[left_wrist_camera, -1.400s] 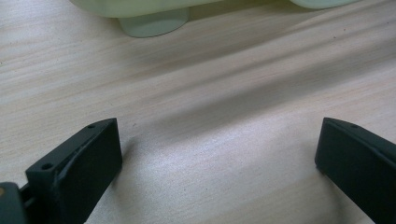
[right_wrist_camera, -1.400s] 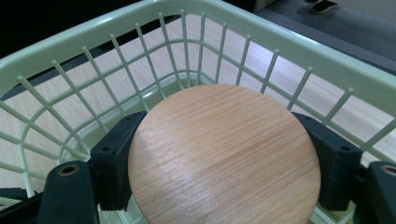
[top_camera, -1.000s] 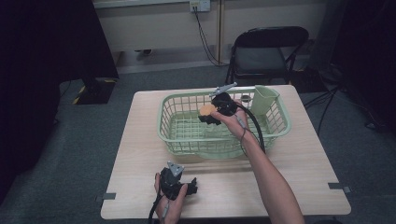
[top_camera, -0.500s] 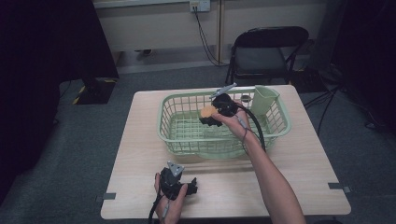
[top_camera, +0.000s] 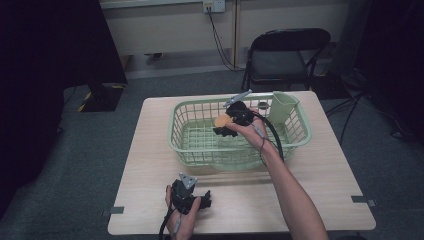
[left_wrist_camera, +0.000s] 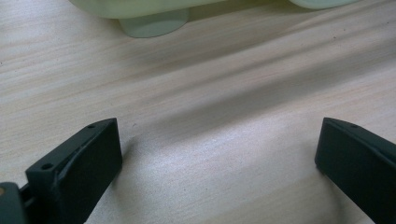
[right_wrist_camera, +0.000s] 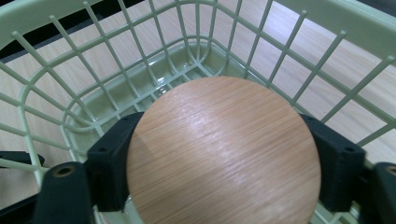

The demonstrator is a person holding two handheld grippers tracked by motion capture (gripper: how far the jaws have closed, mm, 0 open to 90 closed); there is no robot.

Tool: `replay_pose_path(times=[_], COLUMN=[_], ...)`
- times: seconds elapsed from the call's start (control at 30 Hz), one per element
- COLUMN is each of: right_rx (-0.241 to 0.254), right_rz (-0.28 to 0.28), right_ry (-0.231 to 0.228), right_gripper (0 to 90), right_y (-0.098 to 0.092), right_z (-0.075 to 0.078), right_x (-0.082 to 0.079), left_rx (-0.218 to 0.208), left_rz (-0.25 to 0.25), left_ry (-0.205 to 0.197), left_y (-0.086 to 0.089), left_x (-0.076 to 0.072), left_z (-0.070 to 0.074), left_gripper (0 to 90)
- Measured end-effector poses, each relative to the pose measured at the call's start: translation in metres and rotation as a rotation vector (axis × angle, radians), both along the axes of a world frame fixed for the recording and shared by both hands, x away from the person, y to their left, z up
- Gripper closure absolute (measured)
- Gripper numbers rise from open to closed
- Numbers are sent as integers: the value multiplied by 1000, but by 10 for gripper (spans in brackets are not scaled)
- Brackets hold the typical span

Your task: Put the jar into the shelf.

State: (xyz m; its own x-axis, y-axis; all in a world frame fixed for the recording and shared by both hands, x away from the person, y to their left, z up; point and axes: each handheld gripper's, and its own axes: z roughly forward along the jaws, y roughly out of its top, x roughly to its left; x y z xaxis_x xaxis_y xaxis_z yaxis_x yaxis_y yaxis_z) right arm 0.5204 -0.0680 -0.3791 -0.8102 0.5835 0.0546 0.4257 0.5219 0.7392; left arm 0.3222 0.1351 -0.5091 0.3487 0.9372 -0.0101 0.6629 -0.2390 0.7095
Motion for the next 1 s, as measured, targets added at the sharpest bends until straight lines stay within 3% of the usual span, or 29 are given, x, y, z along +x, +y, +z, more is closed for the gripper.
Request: replay_pose_path(times=[0.1, 0.17, 0.53, 1.0], right_rx=[13, 19, 61, 168], right_rz=[-4, -12, -47, -88], right_ry=[-2, -17, -69, -118], right_gripper=[129, 42, 8, 9], right_y=[0, 0, -7, -21], right_z=[0, 2, 15, 33], right_x=[1, 0, -6, -21], left_rx=[0, 0, 0, 0], left_rz=[0, 0, 0, 0], left_ry=[0, 0, 0, 0], left_y=[0, 0, 0, 0], left_x=[0, 0, 0, 0], left_z=[0, 0, 0, 0], left_gripper=[4, 4, 4, 4])
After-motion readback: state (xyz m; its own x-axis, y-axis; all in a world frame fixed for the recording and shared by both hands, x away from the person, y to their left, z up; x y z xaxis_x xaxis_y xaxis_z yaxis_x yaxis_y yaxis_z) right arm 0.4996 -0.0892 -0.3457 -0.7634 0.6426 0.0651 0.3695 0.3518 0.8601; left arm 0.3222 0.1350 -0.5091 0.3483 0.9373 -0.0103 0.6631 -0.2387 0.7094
